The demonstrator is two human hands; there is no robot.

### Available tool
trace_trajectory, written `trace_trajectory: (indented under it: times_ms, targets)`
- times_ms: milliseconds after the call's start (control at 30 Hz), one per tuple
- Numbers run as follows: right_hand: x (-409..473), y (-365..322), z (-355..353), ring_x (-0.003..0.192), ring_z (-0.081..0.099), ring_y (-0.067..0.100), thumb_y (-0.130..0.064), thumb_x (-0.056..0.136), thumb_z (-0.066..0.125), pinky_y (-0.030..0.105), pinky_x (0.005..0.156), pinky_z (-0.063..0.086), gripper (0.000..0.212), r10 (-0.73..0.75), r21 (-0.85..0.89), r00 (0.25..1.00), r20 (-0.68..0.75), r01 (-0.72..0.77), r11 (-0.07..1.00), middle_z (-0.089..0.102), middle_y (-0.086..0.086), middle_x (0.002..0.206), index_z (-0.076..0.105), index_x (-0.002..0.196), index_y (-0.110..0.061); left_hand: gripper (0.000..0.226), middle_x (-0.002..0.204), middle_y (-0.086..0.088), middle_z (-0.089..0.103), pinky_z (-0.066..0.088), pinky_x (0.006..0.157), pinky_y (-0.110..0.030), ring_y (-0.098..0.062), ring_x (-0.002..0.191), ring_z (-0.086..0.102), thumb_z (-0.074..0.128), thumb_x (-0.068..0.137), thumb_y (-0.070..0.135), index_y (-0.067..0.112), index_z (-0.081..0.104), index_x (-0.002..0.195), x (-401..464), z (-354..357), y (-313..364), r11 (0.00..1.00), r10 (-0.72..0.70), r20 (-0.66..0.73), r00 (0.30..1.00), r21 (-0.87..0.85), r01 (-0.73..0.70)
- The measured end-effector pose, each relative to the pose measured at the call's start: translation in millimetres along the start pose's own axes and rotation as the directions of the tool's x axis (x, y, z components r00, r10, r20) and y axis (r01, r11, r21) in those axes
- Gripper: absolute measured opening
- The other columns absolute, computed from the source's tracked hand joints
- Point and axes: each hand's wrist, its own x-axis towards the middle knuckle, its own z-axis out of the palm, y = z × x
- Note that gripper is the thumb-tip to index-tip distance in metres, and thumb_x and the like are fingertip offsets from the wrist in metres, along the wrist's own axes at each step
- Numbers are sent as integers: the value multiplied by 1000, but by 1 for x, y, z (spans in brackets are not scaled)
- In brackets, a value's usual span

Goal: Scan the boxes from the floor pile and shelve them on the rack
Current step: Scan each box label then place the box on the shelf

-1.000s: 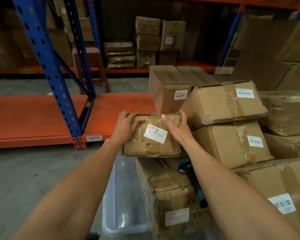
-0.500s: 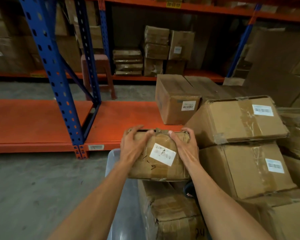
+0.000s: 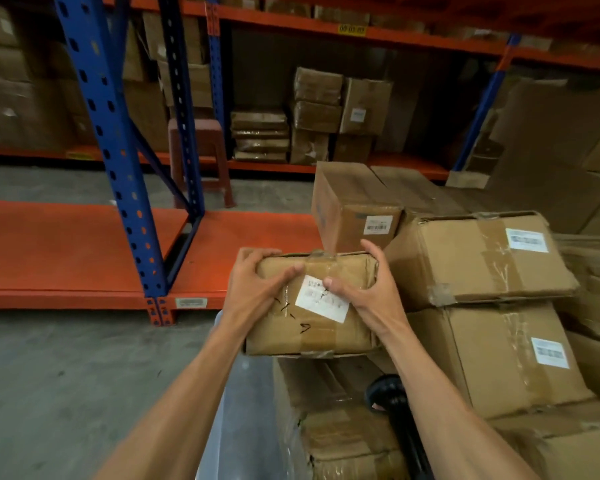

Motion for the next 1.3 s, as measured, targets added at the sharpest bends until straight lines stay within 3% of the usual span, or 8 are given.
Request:
trace_trajectory:
  times_ms: [133, 233, 433, 533, 733, 900, 1133, 1300]
  targets:
    - [-3, -68, -14, 142, 44, 16, -71, 61, 85, 45, 111, 42, 110, 42, 174, 986, -163, -13, 985, 36, -4, 162, 18, 148, -66, 32, 111, 4, 55, 42, 93, -13, -5, 107, 56, 79, 79, 45, 24, 73, 101, 4, -40, 69, 970, 241, -66, 968, 15, -241]
    - [3, -154, -30, 119, 63, 22, -61, 65, 85, 44, 95, 54, 79, 177, 259, 966, -186, -126, 958, 57, 7, 141, 44, 132, -58, 29, 111, -2, 56, 43, 96, -19, -13, 109, 58, 76, 85, 38, 13, 75, 100, 13, -77, 150, 940, 341, -98, 935, 25, -340]
    - [2, -335, -60, 89, 65, 14, -43, 66, 79, 35, 75, 53, 47, 140, 275, 970, -199, -82, 958, 64, 2, 105, 50, 103, -34, 52, 140, 14, 50, 39, 107, -25, 0, 130, 45, 67, 89, 52, 37, 50, 136, 49, -164, 328, 994, -25, -55, 998, -108, 19]
    - [1, -418, -76, 98, 63, 22, -46, 64, 77, 38, 79, 53, 48, 99, 252, 980, -172, -53, 966, 61, 8, 112, 50, 103, -35, 40, 138, 14, 55, 40, 110, -38, -9, 129, 49, 75, 80, 50, 43, 61, 118, 59, -203, 401, 980, -168, -56, 984, -115, 161]
    - [-13, -557, -102, 89, 56, 16, -41, 70, 76, 33, 76, 48, 41, 56, 359, 972, -230, 32, 933, 55, 4, 104, 50, 100, -31, 15, 136, 10, 61, 40, 103, -15, 6, 124, 53, 73, 84, 17, 26, 74, 96, 67, -276, 537, 987, -85, -169, 982, -147, 61]
    - [2, -651, -130, 116, 66, 21, -41, 69, 86, 48, 96, 55, 69, 59, 401, 993, -103, -12, 916, 64, 0, 130, 55, 130, -45, 22, 139, 2, 60, 37, 106, -13, 2, 129, 51, 64, 84, 10, 19, 75, 101, 62, -311, 613, 982, 13, -254, 967, -178, -60]
    - [-8, -712, -147, 103, 66, 28, -36, 65, 79, 54, 89, 56, 50, -87, 300, 979, -186, 141, 944, 66, 7, 113, 57, 110, -28, 78, 134, 20, 53, 44, 83, -6, 13, 110, 54, 73, 85, 29, 35, 33, 152, 70, -342, 669, 977, 44, -201, 979, -197, -84]
    - [11, -750, -162, 90, 62, 7, -29, 69, 74, 33, 78, 52, 43, -238, 221, 961, -141, 265, 939, 63, -7, 103, 57, 108, -27, 58, 126, 18, 58, 50, 96, -34, -8, 114, 58, 79, 75, 50, 44, 57, 129, 82, -348, 692, 974, -35, -217, 976, -226, -15]
